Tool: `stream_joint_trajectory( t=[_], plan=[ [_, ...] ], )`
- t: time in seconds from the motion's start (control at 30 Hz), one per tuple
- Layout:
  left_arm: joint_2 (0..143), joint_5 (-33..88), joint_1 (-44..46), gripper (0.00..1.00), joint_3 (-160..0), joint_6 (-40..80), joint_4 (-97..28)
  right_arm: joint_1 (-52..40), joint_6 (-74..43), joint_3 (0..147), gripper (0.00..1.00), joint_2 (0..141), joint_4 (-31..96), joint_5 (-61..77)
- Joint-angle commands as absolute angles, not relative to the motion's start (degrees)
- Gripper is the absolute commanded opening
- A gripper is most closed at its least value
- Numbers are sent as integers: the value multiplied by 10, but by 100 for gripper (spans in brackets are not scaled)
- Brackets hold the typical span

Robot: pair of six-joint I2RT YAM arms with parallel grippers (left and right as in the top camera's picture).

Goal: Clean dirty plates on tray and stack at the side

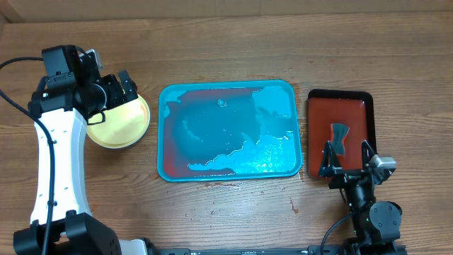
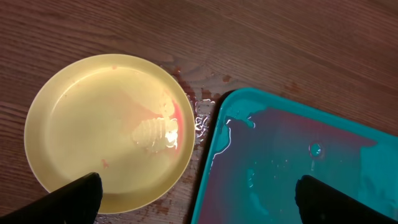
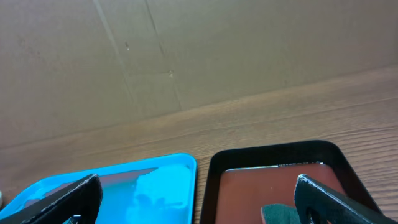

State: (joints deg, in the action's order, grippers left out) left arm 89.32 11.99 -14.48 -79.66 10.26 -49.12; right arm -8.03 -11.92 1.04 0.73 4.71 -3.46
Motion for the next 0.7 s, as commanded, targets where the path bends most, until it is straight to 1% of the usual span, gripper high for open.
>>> stream_joint_trajectory(
  t=[0.0,0.5,0.67],
  plan=[
    [897,122,-142,100,-801,92,-491,-86,-115,4,100,2,44,-44],
    [885,110,-142,100,-798,92,-496,-86,-115,4,100,2,44,-44],
    [834,97,-139,100,-761,90,-449,-86,-115,4,100,2,44,-44]
  ],
)
